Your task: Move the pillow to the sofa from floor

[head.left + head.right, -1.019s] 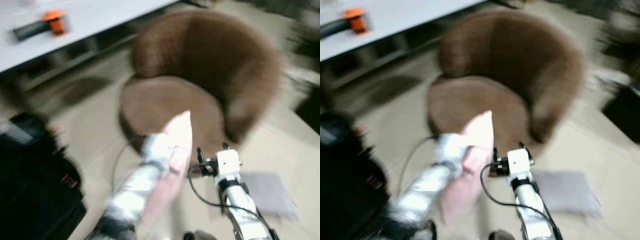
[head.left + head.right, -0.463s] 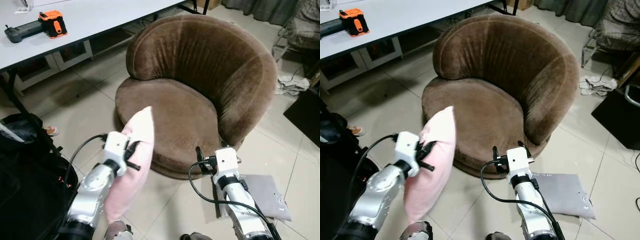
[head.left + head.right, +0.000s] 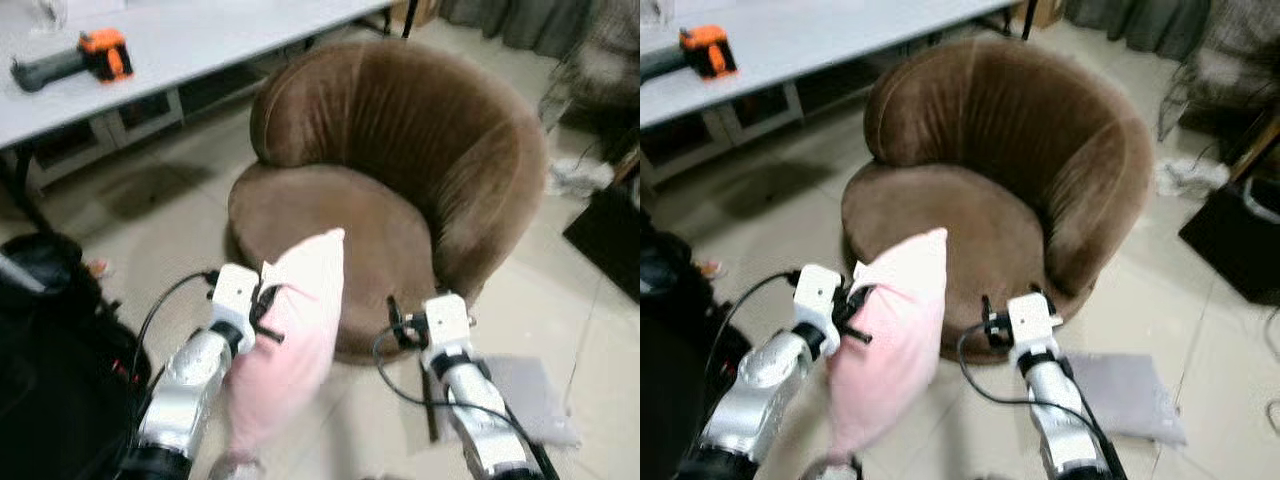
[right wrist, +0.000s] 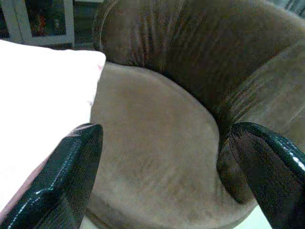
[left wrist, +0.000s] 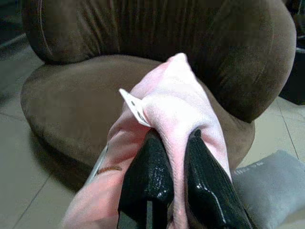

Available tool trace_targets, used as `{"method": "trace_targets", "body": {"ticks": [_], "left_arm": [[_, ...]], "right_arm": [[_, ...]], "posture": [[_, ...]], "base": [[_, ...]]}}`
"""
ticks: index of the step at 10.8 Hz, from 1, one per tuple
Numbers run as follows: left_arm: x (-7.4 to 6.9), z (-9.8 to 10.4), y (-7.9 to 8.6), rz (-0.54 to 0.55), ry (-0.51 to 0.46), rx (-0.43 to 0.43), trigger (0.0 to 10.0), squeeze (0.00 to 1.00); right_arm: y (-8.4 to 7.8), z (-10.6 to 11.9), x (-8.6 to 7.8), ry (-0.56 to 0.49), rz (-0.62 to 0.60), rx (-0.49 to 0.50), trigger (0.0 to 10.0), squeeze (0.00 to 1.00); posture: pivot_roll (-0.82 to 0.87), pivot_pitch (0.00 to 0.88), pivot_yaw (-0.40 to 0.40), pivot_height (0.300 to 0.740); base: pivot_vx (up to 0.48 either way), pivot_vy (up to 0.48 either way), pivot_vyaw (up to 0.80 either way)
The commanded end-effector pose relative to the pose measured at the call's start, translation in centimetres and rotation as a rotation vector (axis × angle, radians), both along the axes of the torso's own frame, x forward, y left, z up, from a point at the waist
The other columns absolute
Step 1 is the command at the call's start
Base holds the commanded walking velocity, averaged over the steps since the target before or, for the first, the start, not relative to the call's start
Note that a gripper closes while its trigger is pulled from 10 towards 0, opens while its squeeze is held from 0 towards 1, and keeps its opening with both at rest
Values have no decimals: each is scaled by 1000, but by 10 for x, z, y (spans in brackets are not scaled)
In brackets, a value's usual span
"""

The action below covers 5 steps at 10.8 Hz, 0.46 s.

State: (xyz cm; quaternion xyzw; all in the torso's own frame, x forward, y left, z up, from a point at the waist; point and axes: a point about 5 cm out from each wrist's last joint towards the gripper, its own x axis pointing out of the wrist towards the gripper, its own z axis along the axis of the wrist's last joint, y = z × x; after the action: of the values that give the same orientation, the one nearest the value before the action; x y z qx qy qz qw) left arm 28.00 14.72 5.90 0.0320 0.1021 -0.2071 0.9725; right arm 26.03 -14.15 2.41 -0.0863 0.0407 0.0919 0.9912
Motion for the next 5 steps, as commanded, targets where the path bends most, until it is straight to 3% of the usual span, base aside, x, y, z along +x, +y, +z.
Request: {"method": "trace_targets", "body": {"ticks": [1, 5], "left_arm": [[9, 20, -5, -25, -98, 9, 0, 0], [14, 28, -3, -32, -121, 33, 0, 0]], "right_arm": [[0, -4, -2, 12, 11, -7, 10000, 0], [-3, -9, -2, 32, -6, -13, 10000, 0]], "posture": [[178, 126, -71, 740], [177, 130, -59, 740]], "base": [[480, 0, 0], [477, 0, 0]]}}
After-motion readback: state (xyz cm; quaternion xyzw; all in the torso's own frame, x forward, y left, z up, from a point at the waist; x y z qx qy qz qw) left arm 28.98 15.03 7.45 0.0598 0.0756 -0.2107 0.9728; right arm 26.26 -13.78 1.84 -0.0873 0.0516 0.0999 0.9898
